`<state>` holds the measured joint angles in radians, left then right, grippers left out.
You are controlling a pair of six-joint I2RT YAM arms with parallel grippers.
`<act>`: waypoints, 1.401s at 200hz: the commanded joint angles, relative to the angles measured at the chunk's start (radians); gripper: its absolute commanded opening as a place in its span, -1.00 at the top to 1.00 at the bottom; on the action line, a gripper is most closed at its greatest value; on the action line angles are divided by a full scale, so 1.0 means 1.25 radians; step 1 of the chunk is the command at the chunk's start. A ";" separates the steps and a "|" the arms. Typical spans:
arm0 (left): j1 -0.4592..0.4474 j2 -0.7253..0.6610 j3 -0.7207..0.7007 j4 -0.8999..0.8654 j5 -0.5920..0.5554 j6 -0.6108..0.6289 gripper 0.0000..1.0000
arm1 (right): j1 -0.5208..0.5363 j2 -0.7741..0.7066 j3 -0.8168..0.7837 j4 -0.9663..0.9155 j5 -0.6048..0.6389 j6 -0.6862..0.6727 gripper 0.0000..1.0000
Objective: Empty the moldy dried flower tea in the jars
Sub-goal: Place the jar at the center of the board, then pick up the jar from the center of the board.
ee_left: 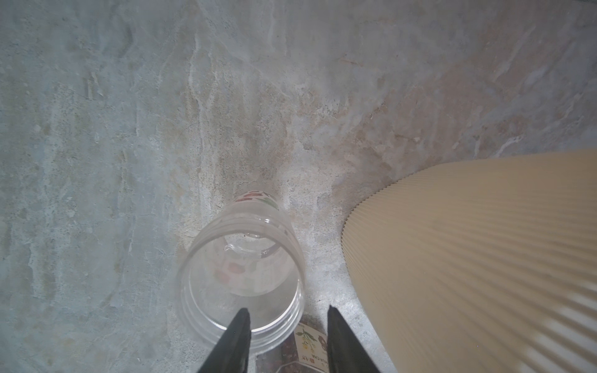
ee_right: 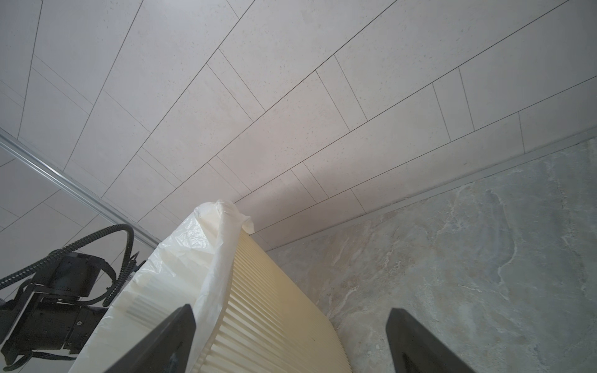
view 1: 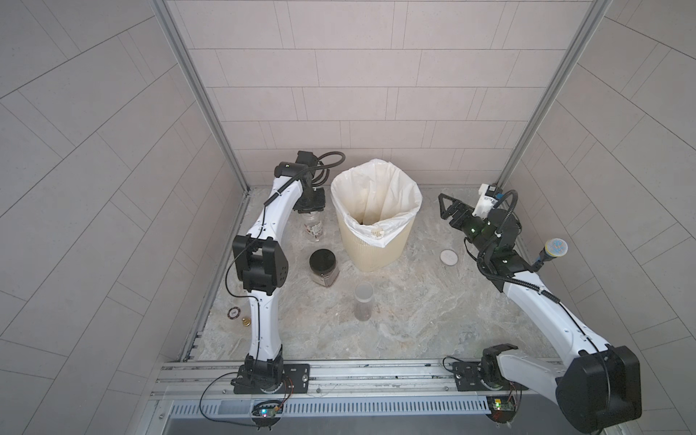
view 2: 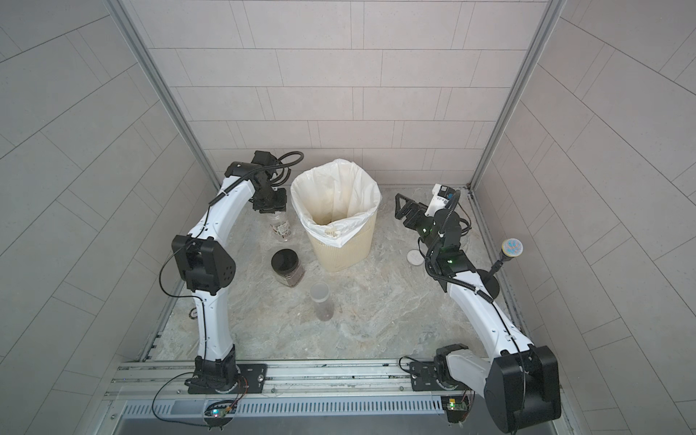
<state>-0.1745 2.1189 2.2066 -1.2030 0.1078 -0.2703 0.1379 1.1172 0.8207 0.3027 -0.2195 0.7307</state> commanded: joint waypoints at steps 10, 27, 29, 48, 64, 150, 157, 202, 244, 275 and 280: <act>0.008 -0.066 0.013 0.001 -0.035 -0.006 0.05 | 0.002 -0.018 0.037 -0.056 0.022 -0.047 -0.94; 0.012 -0.099 -0.011 0.018 -0.021 0.017 -0.05 | 0.007 -0.016 0.059 -0.111 0.037 -0.077 -0.95; 0.013 -0.108 -0.018 0.023 -0.020 0.019 -0.07 | 0.007 -0.017 0.058 -0.112 0.039 -0.078 -0.94; 0.027 -0.185 -0.111 0.095 -0.013 0.016 -0.25 | 0.013 -0.026 0.056 -0.125 0.051 -0.094 -0.92; 0.042 -0.265 -0.226 0.188 0.013 0.000 -0.33 | 0.025 -0.031 0.068 -0.154 0.052 -0.129 -0.91; 0.056 -0.595 -0.664 0.452 0.108 -0.068 -0.49 | 0.114 -0.103 0.145 -0.523 0.061 -0.275 -0.91; 0.055 -0.613 -0.692 0.468 0.113 -0.075 -0.49 | 0.124 -0.112 0.152 -0.567 0.063 -0.287 -0.91; 0.050 -0.688 -0.858 0.584 0.187 -0.153 -0.47 | 0.205 -0.172 0.144 -0.736 -0.006 -0.324 -0.90; 0.000 -0.700 -0.905 0.620 0.201 -0.155 -0.46 | 0.371 -0.178 0.123 -0.694 -0.066 -0.336 -0.95; -0.023 -0.707 -0.934 0.631 0.202 -0.160 -0.46 | 0.472 -0.125 0.098 -0.596 -0.092 -0.330 -0.99; -0.025 -0.709 -0.939 0.634 0.202 -0.163 -0.46 | 0.492 -0.115 0.099 -0.590 -0.085 -0.342 -1.00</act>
<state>-0.1917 1.2644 1.0653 -0.4545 0.3477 -0.4576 0.6682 0.9268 0.9607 -0.5186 -0.3012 0.3382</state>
